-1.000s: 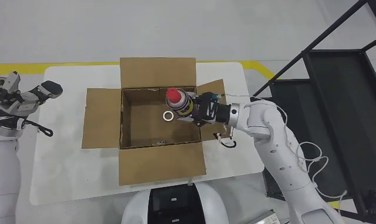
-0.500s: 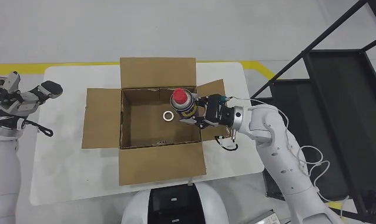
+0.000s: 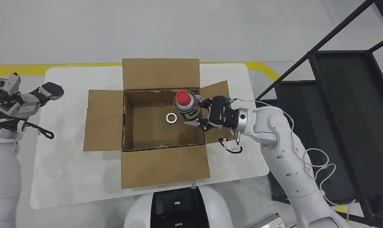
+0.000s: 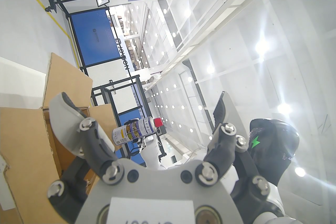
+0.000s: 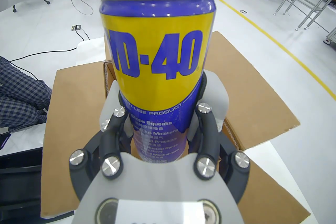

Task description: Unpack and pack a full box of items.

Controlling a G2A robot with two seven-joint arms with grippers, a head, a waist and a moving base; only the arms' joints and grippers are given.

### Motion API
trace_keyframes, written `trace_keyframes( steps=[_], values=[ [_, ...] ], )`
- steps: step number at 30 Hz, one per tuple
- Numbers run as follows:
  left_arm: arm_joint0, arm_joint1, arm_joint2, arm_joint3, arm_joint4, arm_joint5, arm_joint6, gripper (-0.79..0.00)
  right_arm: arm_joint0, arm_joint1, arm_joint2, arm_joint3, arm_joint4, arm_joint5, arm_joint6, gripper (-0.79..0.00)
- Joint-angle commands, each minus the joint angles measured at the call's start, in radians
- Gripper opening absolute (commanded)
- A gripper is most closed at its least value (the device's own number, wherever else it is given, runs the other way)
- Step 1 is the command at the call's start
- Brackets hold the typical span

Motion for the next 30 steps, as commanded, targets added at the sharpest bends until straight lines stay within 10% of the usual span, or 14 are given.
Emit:
trace_keyframes(
  steps=[1, 11, 21, 30],
  values=[
    [0.0, 0.0, 0.0, 0.0, 0.0, 0.0, 0.0, 0.0, -0.005, 0.0, -0.001, 0.0, 0.006, 0.01, -0.01, -0.785],
    [0.0, 0.0, 0.0, 0.0, 0.0, 0.0, 0.0, 0.0, -0.149, 0.04, 0.258, -0.017, -0.085, -0.045, -0.413, -0.785],
    [0.0, 0.0, 0.0, 0.0, 0.0, 0.0, 0.0, 0.0, -0.275, 0.046, 0.337, 0.199, -0.331, 0.149, -0.935, -0.785],
    [0.0, 0.0, 0.0, 0.0, 0.0, 0.0, 0.0, 0.0, -0.272, 0.047, 0.333, 0.206, -0.333, 0.146, -0.942, -0.785]
  ],
)
